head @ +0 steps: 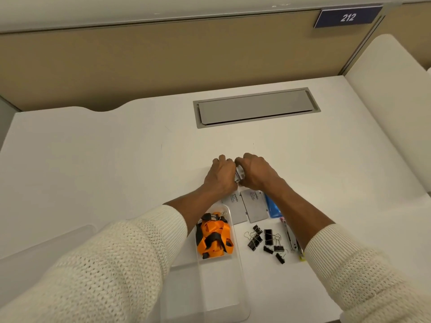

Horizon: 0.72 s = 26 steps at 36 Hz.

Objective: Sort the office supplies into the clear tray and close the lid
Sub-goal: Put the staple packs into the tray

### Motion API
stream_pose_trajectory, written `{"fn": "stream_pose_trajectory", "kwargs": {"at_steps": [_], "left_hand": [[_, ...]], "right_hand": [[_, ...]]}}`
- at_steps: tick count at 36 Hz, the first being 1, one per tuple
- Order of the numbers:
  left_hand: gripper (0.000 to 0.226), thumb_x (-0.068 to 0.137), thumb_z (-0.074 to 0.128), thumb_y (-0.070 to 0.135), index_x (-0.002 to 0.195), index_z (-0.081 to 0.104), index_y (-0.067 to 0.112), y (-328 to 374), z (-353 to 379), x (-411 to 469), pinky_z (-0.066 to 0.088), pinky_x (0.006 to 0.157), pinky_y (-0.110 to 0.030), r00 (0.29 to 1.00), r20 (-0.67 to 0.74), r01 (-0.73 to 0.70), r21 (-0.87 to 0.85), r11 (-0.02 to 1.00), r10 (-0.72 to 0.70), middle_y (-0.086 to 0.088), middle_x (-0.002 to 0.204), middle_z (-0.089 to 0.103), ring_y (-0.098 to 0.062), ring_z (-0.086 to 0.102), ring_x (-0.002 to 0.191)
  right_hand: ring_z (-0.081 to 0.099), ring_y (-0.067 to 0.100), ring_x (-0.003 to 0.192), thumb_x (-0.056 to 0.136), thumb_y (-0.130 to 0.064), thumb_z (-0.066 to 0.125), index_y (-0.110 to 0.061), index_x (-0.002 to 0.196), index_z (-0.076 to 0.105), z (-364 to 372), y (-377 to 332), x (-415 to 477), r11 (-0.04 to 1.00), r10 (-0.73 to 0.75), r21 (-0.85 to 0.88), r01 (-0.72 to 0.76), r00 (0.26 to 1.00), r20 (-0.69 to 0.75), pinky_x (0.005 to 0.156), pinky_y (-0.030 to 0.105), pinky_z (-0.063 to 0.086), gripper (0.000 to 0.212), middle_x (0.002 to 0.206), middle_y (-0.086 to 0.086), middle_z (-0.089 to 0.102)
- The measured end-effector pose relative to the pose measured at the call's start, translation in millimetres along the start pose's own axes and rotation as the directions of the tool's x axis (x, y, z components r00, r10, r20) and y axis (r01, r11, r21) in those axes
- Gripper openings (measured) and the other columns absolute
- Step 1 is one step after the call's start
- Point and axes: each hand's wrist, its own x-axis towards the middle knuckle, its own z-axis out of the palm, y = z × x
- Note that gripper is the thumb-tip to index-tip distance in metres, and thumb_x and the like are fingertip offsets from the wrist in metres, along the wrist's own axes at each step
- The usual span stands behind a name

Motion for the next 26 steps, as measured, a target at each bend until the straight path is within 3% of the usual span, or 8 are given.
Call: {"fn": "stream_pose_trajectory", "kwargs": {"at_steps": [9, 19, 23, 26], "left_hand": [[0.059, 0.086, 0.077, 0.036, 0.132, 0.051, 0.010, -2, 0, -1, 0.050, 0.095, -0.034, 1.000, 0.000, -0.025, 0.003, 1.000, 0.025, -0.014, 0.132, 0.051, -0.027, 0.051, 0.121], [0.076, 0.075, 0.081, 0.053, 0.131, 0.049, 0.013, -2, -5, -1, 0.052, 0.089, -0.036, 0.999, -0.051, -0.016, 0.044, 0.999, 0.018, -0.010, 0.129, 0.053, -0.027, 0.049, 0.123], [0.057, 0.078, 0.082, 0.047, 0.122, 0.064, 0.015, 2, -6, -6, 0.056, 0.089, -0.037, 0.976, -0.198, 0.035, -0.280, 0.959, -0.094, -0.002, 0.120, 0.065, -0.022, 0.054, 0.116], [0.035, 0.084, 0.081, 0.040, 0.108, 0.074, 0.015, 9, -11, -12, 0.060, 0.082, -0.036, 0.953, -0.195, 0.073, -0.591, 0.804, -0.230, 0.001, 0.102, 0.073, -0.018, 0.066, 0.097]], "right_hand": [[0.067, 0.030, 0.091, 0.067, -0.031, 0.091, -0.013, 0.121, 0.063, -6, 7, -3, 0.999, -0.014, 0.044, 0.014, 1.000, 0.001, 0.081, 0.042, 0.057, 0.063, 0.106, 0.010, 0.069], [0.068, 0.026, 0.085, 0.071, -0.040, 0.089, -0.018, 0.128, 0.058, -11, 25, -15, 0.996, -0.015, 0.089, 0.026, 0.992, -0.126, 0.072, 0.042, 0.060, 0.069, 0.112, 0.006, 0.066], [0.066, 0.018, 0.079, 0.071, -0.042, 0.089, -0.019, 0.128, 0.060, -18, 30, -22, 0.983, 0.013, 0.179, 0.024, 0.979, -0.205, 0.068, 0.036, 0.060, 0.068, 0.111, 0.004, 0.066], [0.062, 0.010, 0.072, 0.071, -0.039, 0.089, -0.018, 0.128, 0.061, -25, 27, -29, 0.957, 0.051, 0.288, 0.030, 0.962, -0.268, 0.067, 0.030, 0.059, 0.066, 0.111, 0.004, 0.067]]}}
